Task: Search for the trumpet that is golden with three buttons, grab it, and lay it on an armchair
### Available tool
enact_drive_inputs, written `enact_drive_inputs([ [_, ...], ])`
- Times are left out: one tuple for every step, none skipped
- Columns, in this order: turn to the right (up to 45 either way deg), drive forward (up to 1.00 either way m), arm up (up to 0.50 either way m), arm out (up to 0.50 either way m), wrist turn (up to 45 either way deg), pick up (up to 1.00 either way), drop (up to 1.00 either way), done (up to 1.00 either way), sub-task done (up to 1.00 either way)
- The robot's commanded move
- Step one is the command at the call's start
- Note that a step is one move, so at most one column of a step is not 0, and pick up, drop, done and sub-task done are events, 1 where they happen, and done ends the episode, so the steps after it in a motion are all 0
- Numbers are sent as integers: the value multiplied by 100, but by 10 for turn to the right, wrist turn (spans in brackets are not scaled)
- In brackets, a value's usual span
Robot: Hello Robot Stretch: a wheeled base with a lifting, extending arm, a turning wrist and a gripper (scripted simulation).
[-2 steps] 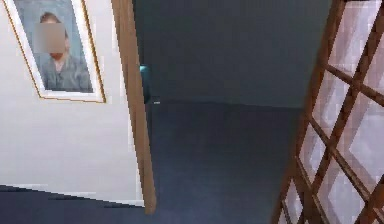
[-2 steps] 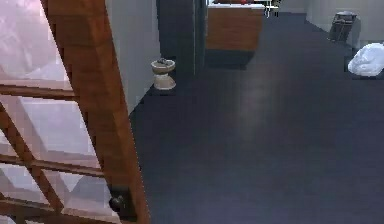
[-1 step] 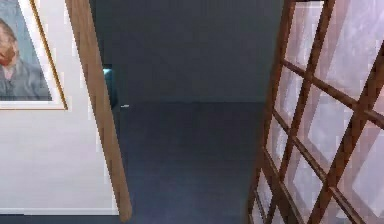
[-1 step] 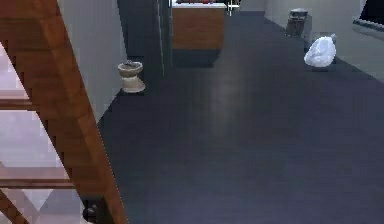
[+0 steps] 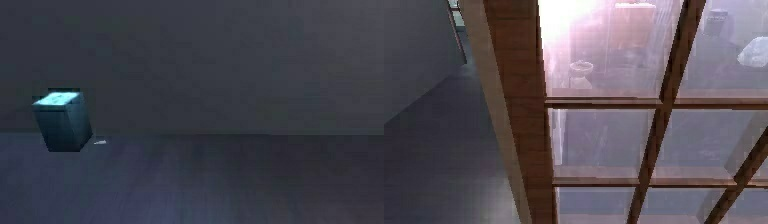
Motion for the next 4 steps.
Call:
enact_drive_inputs([
  [30, 0, 0, 0, 0, 0, 0, 0, 0],
  [0, 20, 0, 0, 0, 0, 0, 0, 0],
  [360, 0, 0, 0, 0, 0, 0, 0, 0],
  [0, 40, 0, 0, 0, 0, 0, 0, 0],
])
